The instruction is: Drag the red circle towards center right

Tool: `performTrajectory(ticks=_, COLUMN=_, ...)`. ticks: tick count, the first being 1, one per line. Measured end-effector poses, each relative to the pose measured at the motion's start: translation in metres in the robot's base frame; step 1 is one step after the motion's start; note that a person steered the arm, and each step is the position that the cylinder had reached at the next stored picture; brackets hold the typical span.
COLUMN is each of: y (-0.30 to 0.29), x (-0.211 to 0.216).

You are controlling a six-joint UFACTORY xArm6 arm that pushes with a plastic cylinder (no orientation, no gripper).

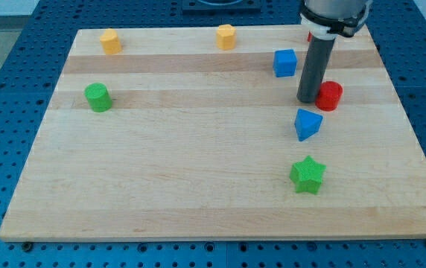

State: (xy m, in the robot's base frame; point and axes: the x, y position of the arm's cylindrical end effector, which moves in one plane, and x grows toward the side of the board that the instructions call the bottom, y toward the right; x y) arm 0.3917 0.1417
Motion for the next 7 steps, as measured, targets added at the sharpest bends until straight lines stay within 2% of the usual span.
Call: performTrajectory(ticks=7, y=0.018, x=0.004)
